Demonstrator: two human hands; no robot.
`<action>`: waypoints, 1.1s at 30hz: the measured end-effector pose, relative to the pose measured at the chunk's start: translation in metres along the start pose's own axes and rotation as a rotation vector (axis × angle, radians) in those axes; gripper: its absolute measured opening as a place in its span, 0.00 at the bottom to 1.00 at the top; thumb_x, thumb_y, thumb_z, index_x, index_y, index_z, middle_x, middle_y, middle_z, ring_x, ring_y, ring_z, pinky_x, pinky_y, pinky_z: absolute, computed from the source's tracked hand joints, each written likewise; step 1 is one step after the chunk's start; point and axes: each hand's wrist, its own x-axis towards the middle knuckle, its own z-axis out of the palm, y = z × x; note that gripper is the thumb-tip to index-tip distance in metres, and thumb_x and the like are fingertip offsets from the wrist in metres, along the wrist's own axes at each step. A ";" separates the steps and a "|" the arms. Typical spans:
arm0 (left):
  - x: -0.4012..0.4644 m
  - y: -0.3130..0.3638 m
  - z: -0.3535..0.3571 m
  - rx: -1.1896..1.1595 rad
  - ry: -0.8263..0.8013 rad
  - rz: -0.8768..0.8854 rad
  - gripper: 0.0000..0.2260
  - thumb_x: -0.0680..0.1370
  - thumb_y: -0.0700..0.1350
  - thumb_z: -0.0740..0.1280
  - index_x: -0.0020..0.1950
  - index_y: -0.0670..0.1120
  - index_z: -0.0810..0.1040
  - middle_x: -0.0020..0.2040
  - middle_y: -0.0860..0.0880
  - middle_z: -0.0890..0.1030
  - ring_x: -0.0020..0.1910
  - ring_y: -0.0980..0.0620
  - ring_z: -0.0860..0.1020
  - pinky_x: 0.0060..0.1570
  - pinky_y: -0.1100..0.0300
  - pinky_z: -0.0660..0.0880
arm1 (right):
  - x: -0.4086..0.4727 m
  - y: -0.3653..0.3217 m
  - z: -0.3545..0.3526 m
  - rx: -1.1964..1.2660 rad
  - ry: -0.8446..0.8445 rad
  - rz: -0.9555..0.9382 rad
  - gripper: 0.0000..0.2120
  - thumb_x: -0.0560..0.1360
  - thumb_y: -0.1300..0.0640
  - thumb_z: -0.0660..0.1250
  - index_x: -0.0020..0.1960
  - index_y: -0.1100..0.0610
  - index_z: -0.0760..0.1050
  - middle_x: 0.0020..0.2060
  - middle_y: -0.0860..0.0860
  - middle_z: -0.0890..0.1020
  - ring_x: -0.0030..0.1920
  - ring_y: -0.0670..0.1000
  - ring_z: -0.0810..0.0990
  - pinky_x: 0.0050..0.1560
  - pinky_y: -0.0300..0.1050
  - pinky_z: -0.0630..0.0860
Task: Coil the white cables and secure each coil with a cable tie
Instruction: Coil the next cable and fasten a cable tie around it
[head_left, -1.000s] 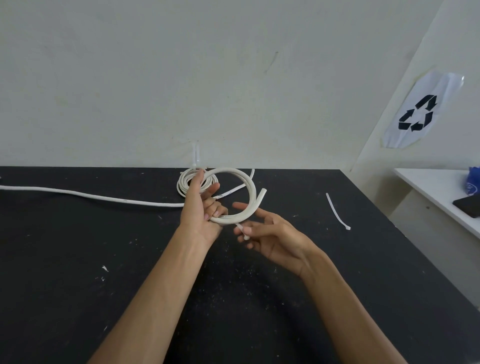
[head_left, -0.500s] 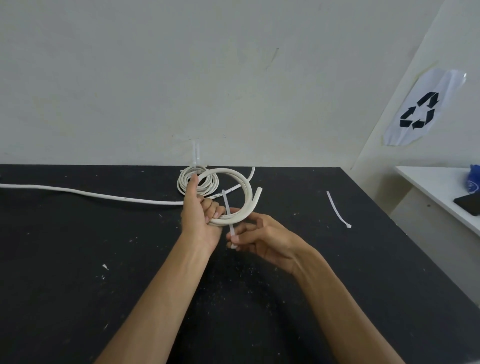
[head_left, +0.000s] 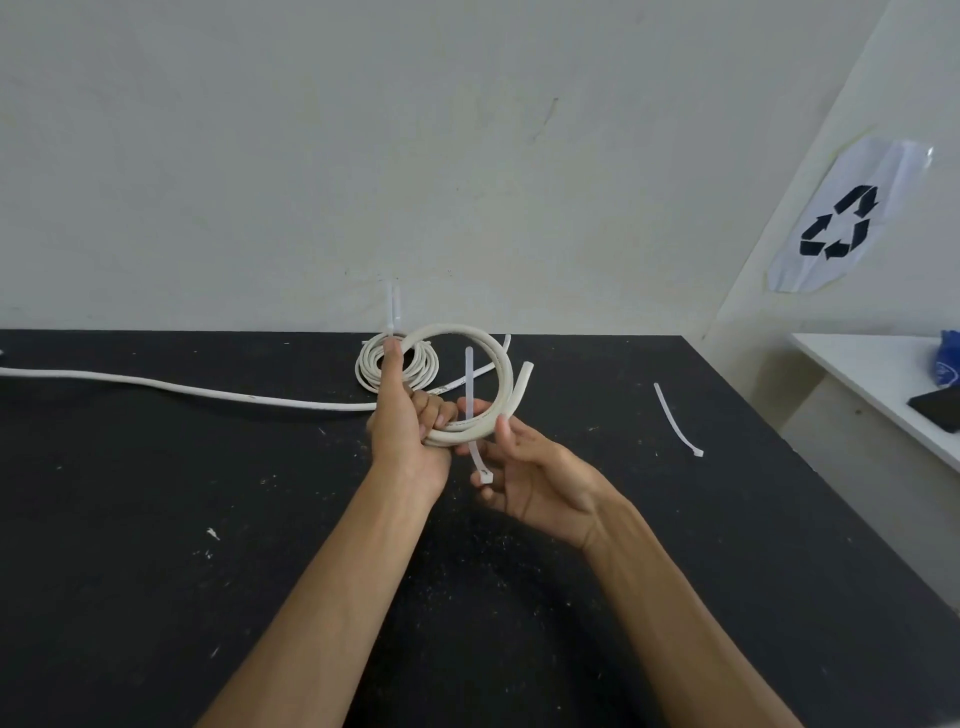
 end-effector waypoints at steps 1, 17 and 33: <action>0.001 -0.001 -0.001 0.010 0.007 0.003 0.29 0.80 0.63 0.71 0.31 0.49 0.60 0.20 0.52 0.57 0.18 0.56 0.59 0.22 0.67 0.70 | 0.000 0.000 0.000 0.004 0.016 0.009 0.21 0.82 0.47 0.69 0.73 0.52 0.78 0.51 0.54 0.83 0.42 0.50 0.81 0.44 0.42 0.81; 0.018 -0.015 -0.024 0.321 -0.146 -0.039 0.16 0.84 0.43 0.70 0.38 0.45 0.72 0.29 0.49 0.70 0.34 0.51 0.77 0.38 0.54 0.84 | 0.014 -0.004 -0.011 -0.059 0.313 0.021 0.13 0.83 0.72 0.64 0.66 0.71 0.79 0.45 0.57 0.86 0.37 0.46 0.85 0.39 0.36 0.82; 0.040 -0.008 -0.041 1.321 -0.277 0.843 0.11 0.88 0.52 0.56 0.65 0.63 0.75 0.58 0.48 0.76 0.48 0.55 0.81 0.54 0.53 0.81 | 0.015 -0.008 -0.004 0.208 0.334 0.155 0.16 0.83 0.76 0.56 0.62 0.70 0.80 0.41 0.60 0.87 0.36 0.51 0.88 0.39 0.37 0.85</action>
